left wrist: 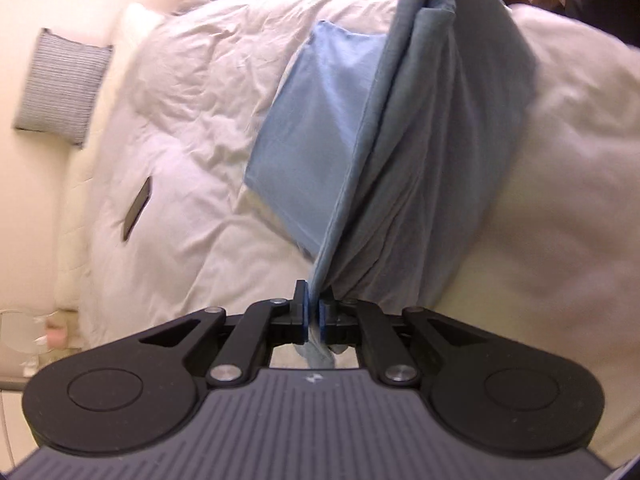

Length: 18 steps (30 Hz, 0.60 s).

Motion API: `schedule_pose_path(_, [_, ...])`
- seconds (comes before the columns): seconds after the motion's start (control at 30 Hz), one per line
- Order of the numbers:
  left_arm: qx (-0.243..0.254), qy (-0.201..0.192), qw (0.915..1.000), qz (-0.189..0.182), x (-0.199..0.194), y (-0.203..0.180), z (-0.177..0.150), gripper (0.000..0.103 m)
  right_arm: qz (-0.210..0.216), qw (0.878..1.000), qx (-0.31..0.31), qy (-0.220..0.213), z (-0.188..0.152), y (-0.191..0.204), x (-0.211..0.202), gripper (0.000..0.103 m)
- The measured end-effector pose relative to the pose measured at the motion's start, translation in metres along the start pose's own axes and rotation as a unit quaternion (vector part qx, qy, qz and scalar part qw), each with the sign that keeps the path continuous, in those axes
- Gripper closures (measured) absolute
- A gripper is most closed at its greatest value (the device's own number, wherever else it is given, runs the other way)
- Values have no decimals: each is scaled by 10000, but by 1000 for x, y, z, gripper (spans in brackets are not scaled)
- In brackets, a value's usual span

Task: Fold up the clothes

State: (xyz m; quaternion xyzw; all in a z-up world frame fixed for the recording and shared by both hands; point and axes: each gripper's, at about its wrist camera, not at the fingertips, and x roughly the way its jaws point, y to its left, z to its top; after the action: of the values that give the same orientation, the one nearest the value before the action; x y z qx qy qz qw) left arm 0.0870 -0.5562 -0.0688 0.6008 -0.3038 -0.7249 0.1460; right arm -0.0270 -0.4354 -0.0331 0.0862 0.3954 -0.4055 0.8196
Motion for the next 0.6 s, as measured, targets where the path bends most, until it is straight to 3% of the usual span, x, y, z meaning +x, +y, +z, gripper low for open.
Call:
schedule_pose_path(0.13, [33, 89, 9984, -553, 49, 56, 45, 100, 110, 9971, 744, 146, -11, -75, 11, 100])
schedule_pose_path(0.27, [243, 220, 9928, -1149, 109, 89, 77, 100, 327, 9862, 1588, 342, -31, -151, 34, 99])
schedule_pose_path(0.43, [402, 350, 9829, -1763, 169, 118, 104, 100, 661, 9583, 2707, 626, -65, -231, 67, 99])
schedule_pose_path(0.6, [509, 378, 9754, -2111, 206, 133, 116, 100, 943, 9301, 3446, 855, -95, -275, 93, 99])
